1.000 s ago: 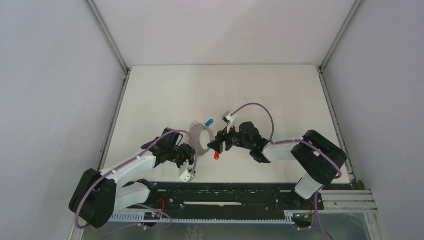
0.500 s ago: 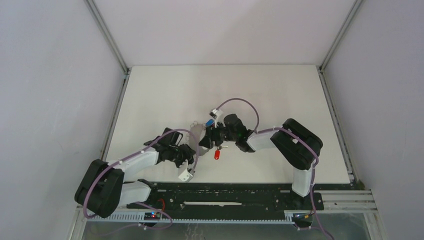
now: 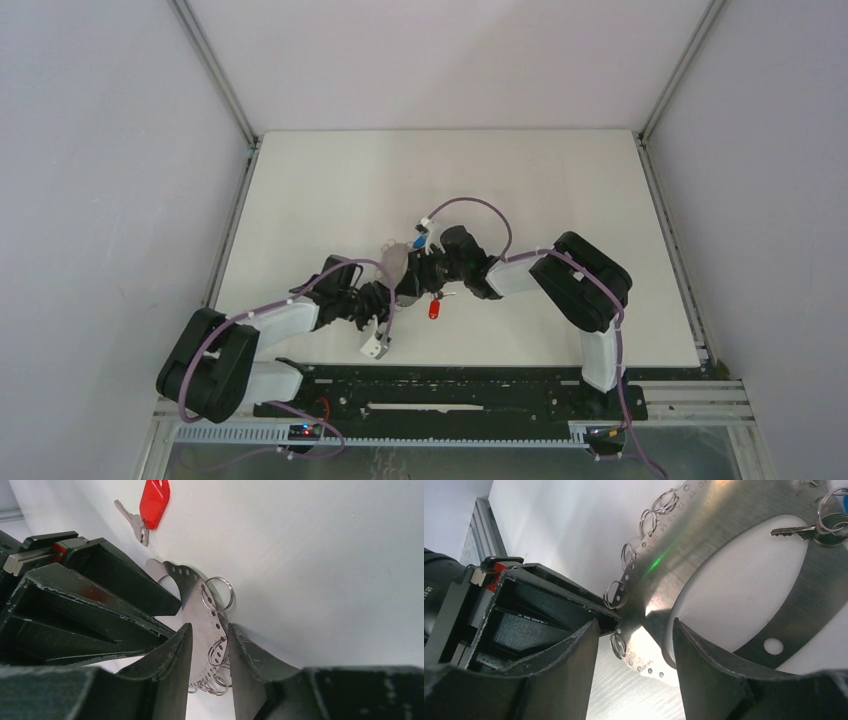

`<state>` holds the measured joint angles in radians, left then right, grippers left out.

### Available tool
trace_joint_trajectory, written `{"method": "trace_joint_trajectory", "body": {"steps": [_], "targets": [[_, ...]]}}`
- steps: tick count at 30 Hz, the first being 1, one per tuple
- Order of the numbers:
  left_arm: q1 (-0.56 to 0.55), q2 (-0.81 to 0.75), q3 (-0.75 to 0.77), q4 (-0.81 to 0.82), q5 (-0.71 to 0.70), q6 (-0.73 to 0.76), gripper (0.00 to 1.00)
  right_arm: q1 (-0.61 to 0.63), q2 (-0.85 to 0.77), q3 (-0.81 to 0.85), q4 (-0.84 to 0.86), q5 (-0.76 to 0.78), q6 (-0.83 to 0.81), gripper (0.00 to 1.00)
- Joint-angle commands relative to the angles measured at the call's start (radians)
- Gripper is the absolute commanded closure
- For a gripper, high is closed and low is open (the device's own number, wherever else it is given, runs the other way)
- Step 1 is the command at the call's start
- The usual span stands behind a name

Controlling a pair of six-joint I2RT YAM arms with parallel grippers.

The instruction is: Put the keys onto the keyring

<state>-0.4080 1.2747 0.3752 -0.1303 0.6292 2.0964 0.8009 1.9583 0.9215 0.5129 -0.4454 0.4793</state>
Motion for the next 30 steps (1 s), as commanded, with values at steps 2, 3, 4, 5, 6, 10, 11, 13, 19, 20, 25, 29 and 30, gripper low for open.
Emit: {"method": "trace_joint_trajectory", "body": {"steps": [2, 3, 4, 5, 6, 10, 11, 13, 19, 20, 25, 29, 30], "targets": [[0.006, 0.044, -0.069, 0.03, 0.039, 0.545, 0.62, 0.003, 0.061, 0.022, 0.01, -0.055, 0.082, 0.36], [0.006, 0.049, -0.074, 0.051, 0.04, 0.534, 0.63, 0.002, 0.068, 0.022, 0.02, -0.069, 0.097, 0.36], [0.006, 0.052, -0.079, 0.076, 0.041, 0.518, 0.64, -0.001, 0.077, 0.022, 0.035, -0.085, 0.114, 0.36], [0.006, 0.052, -0.085, 0.111, 0.046, 0.497, 0.65, -0.004, 0.084, 0.021, 0.053, -0.103, 0.132, 0.36], [0.005, 0.052, -0.094, 0.167, 0.051, 0.474, 0.68, -0.008, 0.091, 0.015, 0.083, -0.118, 0.154, 0.37], [0.006, 0.055, -0.111, 0.285, 0.045, 0.395, 0.8, -0.028, 0.101, -0.004, 0.172, -0.171, 0.236, 0.37], [0.006, 0.059, -0.114, 0.315, 0.041, 0.377, 0.83, -0.031, 0.101, -0.006, 0.183, -0.179, 0.247, 0.37], [0.006, 0.067, -0.12, 0.365, 0.029, 0.347, 0.92, -0.037, 0.096, -0.006, 0.189, -0.187, 0.255, 0.38], [0.006, 0.034, -0.126, 0.44, 0.015, 0.251, 1.0, -0.048, 0.06, -0.028, 0.227, -0.204, 0.266, 0.38], [0.006, 0.019, -0.13, 0.456, 0.017, 0.227, 1.0, -0.052, 0.042, -0.037, 0.23, -0.199, 0.252, 0.38], [0.006, -0.098, -0.131, 0.429, 0.015, 0.124, 1.0, -0.08, -0.07, -0.078, 0.214, -0.157, 0.153, 0.35], [0.009, -0.141, -0.133, 0.405, 0.023, 0.107, 1.0, -0.092, -0.142, -0.122, 0.227, -0.12, 0.081, 0.32], [0.009, -0.148, -0.135, 0.404, 0.027, 0.1, 1.0, -0.092, -0.159, -0.139, 0.235, -0.108, 0.046, 0.31]]}}
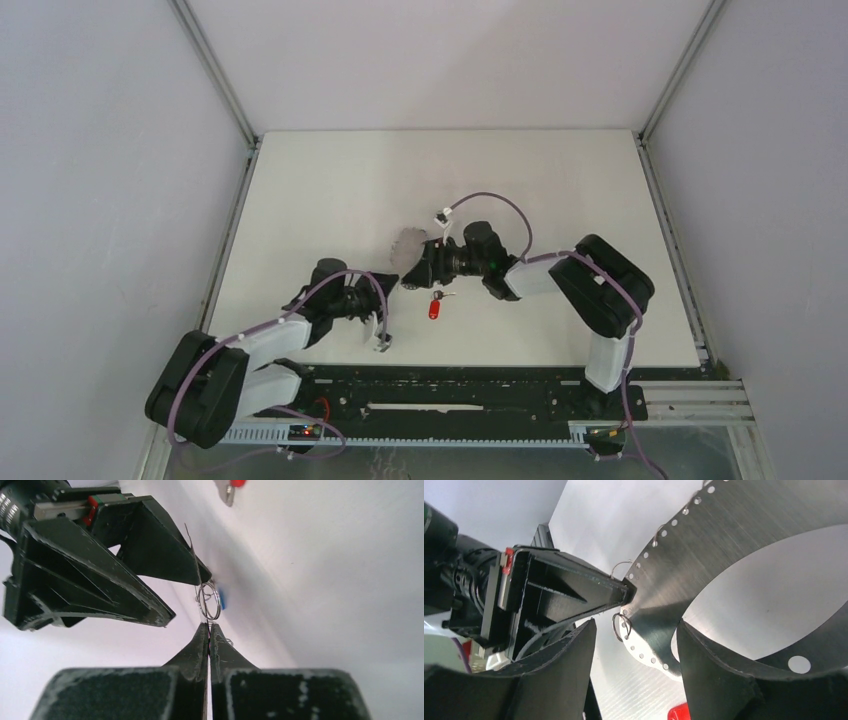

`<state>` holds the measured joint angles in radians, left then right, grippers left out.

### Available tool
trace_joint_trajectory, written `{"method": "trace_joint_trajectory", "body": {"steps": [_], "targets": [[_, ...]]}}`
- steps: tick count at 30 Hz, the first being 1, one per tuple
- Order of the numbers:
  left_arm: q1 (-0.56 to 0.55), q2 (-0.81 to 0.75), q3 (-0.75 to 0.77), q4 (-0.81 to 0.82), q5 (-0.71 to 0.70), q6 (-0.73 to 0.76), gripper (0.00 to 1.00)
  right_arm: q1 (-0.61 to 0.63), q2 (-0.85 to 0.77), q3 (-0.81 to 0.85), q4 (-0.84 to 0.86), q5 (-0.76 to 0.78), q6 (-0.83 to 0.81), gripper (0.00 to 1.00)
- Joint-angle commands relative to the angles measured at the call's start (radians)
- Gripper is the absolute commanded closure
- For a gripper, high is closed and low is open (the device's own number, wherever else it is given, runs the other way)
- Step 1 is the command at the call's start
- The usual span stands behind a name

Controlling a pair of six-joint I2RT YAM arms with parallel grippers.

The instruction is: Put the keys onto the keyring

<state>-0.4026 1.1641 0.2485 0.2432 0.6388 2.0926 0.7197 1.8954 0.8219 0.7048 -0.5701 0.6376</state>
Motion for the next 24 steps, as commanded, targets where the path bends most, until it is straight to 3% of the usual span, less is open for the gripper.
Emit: {"method": "trace_joint_trajectory", "body": {"steps": [1, 8, 15, 24], "targets": [[0.004, -0.046, -0.009, 0.026, 0.019, 0.098, 1.0, -0.01, -0.112, -0.065, 0.053, 0.034, -0.144, 0.3], [0.009, -0.121, 0.045, -0.126, 0.028, 0.023, 1.0, 0.041, -0.266, -0.203, 0.053, 0.22, -0.464, 0.16], [0.015, -0.161, 0.185, -0.483, 0.073, 0.025, 1.0, 0.156, -0.38, -0.273, 0.047, 0.42, -0.766, 0.13], [0.016, -0.173, 0.26, -0.58, 0.047, -0.034, 1.0, 0.322, -0.37, -0.283, 0.045, 0.656, -1.032, 0.13]]}}
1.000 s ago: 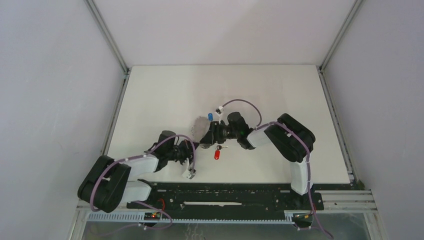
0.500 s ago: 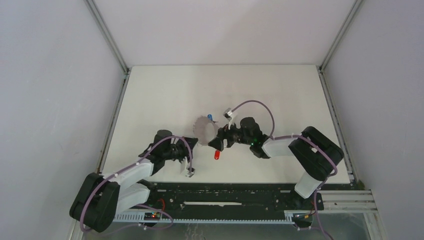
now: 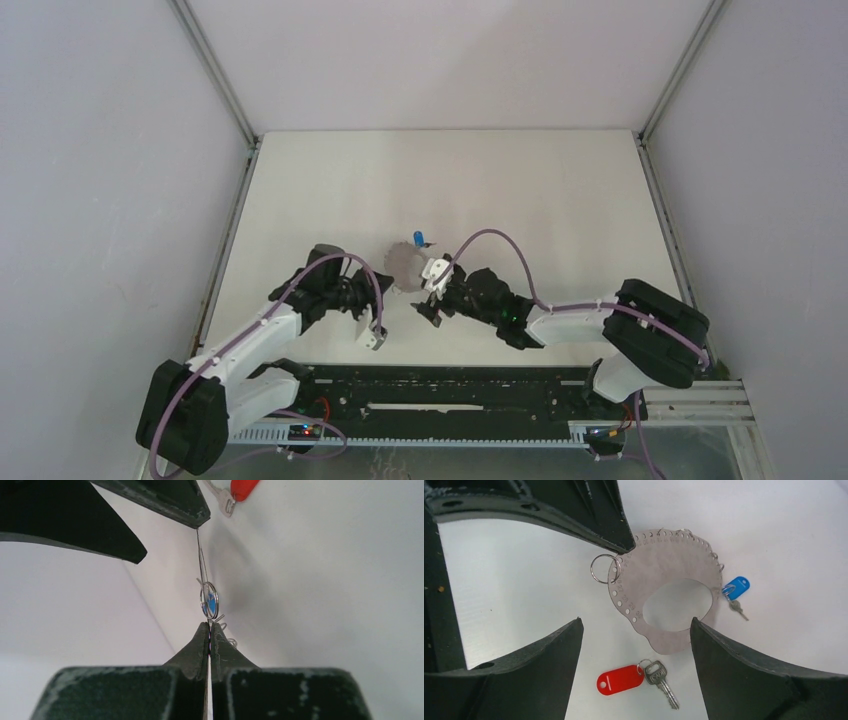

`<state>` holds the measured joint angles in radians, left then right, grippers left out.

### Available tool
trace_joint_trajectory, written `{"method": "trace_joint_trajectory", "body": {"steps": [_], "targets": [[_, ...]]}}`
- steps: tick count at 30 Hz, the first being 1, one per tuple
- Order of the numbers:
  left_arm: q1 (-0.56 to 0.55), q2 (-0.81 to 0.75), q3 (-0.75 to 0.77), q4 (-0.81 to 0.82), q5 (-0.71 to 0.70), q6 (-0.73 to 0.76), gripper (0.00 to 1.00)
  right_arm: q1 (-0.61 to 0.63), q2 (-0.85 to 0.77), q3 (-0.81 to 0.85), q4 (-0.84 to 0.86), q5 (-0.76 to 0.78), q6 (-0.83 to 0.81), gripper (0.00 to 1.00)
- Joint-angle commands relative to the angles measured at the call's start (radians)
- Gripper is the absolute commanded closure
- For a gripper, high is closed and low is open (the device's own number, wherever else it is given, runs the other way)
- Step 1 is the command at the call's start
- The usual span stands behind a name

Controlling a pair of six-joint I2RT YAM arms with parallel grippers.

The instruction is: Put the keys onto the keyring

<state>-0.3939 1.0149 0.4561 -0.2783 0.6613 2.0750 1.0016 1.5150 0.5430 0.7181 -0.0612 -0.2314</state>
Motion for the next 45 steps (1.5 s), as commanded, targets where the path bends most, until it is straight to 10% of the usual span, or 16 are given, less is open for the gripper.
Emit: {"method": "trace_joint_trajectory", "body": {"steps": [1, 18, 29, 32, 37, 45], "targets": [[0.007, -0.026, 0.054, -0.064, 0.024, -0.014, 1.0, 0.043, 0.019, -0.003, 0.039, 0.162, -0.174, 0.14], [0.017, -0.069, 0.082, -0.086, 0.016, -0.056, 1.0, 0.154, 0.204, 0.103, 0.162, 0.377, -0.348, 0.22], [0.02, -0.126, 0.082, -0.103, 0.046, -0.084, 1.0, 0.183, 0.272, 0.156, 0.224, 0.449, -0.417, 1.0], [0.021, -0.138, 0.063, -0.064, 0.039, -0.113, 0.99, 0.199, 0.27, 0.156, 0.237, 0.473, -0.42, 1.0], [0.021, -0.177, 0.034, -0.001, 0.023, -0.196, 0.6, 0.204, 0.213, 0.156, 0.185, 0.449, -0.363, 1.0], [0.021, -0.296, 0.012, -0.1, 0.046, -0.241, 0.53, 0.215, 0.159, 0.156, 0.121, 0.415, -0.273, 1.0]]}}
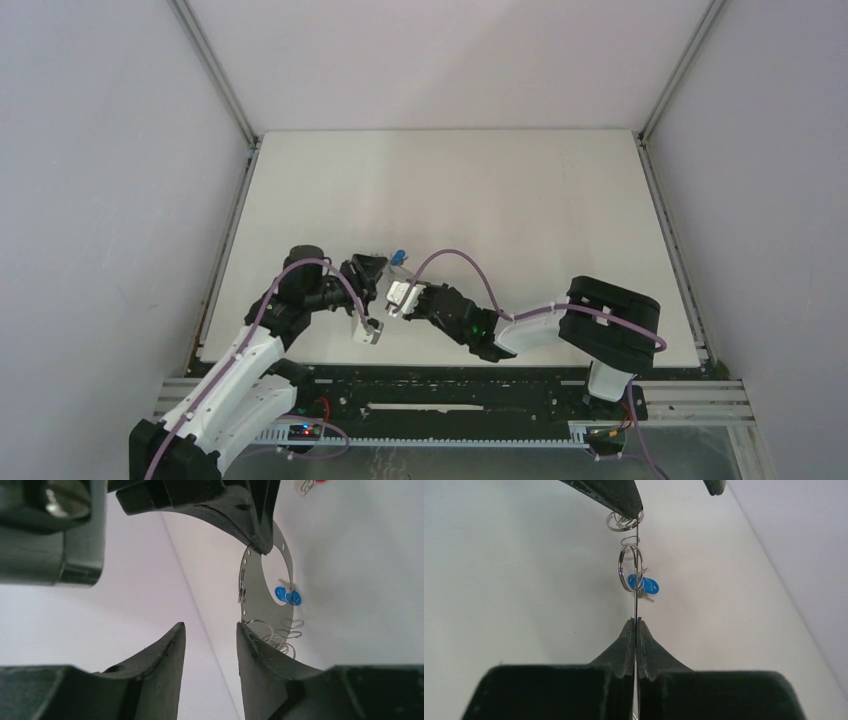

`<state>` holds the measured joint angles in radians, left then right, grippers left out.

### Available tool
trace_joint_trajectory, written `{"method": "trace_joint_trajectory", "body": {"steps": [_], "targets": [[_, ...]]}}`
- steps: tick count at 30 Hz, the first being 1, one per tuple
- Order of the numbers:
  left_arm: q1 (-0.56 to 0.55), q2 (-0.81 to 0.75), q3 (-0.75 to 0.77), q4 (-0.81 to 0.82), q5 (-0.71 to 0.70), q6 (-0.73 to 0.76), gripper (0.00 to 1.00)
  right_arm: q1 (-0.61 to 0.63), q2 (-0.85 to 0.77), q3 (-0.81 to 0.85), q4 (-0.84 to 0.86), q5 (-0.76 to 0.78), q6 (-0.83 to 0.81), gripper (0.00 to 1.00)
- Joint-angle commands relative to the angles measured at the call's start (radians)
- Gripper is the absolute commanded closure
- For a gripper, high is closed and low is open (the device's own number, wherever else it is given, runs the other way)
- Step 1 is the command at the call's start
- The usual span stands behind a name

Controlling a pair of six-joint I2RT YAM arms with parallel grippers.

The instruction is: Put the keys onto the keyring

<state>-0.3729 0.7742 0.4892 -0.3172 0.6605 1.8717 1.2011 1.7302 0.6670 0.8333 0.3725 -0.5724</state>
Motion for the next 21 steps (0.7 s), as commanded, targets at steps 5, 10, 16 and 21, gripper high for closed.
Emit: {"method": "trace_joint_trajectory", "body": {"steps": [5, 10, 16, 21], "targets": [[-0.008, -0.079, -0.021, -0.137, 0.092, 0.001, 0.52, 0.017, -0.094, 0.032, -0.023, -0.044, 0.119, 1.0], [-0.016, -0.059, 0.014, -0.179, 0.096, -0.005, 0.5, 0.017, -0.114, 0.032, -0.045, -0.053, 0.13, 1.0], [-0.046, -0.037, 0.037, -0.158, 0.109, -0.037, 0.5, 0.018, -0.118, 0.037, -0.052, -0.061, 0.126, 1.0], [-0.053, -0.034, 0.026, -0.086, 0.11, -0.059, 0.51, 0.02, -0.119, 0.037, -0.06, -0.064, 0.12, 1.0]]}}
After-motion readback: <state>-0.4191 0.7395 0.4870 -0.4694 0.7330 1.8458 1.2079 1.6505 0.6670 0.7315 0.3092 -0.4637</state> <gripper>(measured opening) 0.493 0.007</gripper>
